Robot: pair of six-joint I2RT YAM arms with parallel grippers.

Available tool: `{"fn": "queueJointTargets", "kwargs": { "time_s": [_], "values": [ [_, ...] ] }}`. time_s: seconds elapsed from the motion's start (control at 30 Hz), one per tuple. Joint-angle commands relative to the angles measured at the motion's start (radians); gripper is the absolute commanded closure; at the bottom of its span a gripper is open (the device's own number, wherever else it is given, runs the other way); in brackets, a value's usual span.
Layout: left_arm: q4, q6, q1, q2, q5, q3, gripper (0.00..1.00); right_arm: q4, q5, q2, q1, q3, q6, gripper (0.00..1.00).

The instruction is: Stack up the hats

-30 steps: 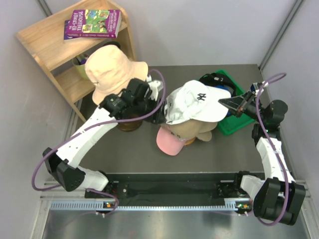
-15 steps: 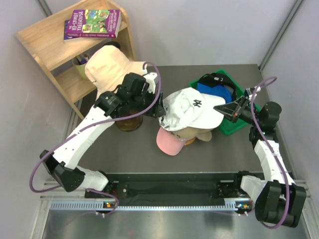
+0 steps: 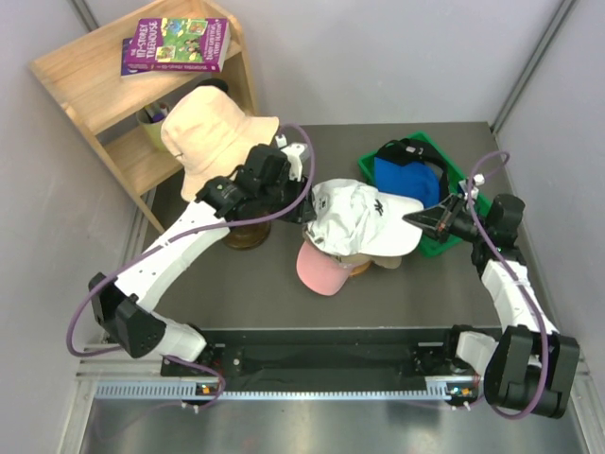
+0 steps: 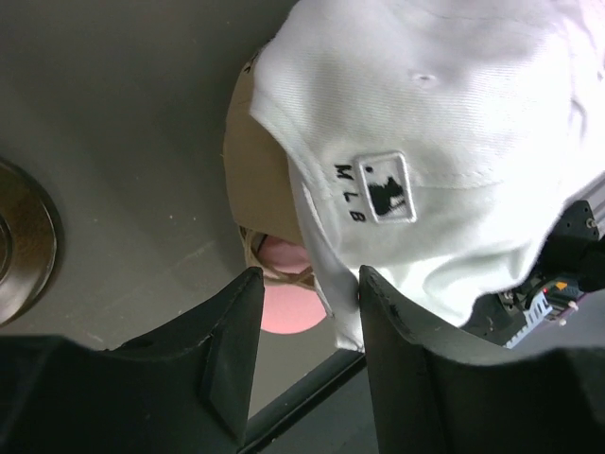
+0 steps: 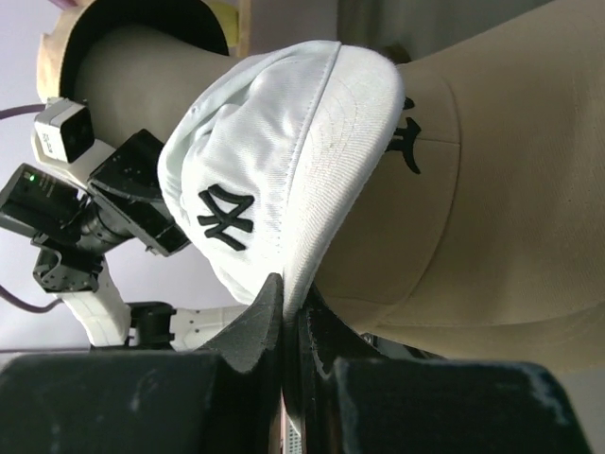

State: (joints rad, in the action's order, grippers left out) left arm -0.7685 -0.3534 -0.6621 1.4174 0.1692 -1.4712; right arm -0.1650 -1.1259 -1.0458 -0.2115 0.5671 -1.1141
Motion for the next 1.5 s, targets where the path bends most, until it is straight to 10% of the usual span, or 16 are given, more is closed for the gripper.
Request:
{"fn": "queueJointTargets", "kwargs": {
  "time_s": [0.0,0.43,0.87,1.47],
  "values": [
    [0.078,-0.015,0.004,0.026,-0.069,0.020,0.53,0.108,0.018,-0.013,-0.012,0.053,0.163,1.00],
    [0.069,-0.018,0.006,0.087,-0.158,0.061,1.00,0.404,0.104,-0.063,-0.017,0.108,0.416,1.00],
    [-0.023,-0.004,0.007,0.232,-0.300,0.066,1.00,0.740,0.299,-0.135,-0.011,0.206,0.706,1.00],
    [-0.137,-0.009,0.007,0.226,-0.248,0.153,1.00,0.748,0.532,-0.171,0.012,0.122,0.767,1.00]
  ]
}}
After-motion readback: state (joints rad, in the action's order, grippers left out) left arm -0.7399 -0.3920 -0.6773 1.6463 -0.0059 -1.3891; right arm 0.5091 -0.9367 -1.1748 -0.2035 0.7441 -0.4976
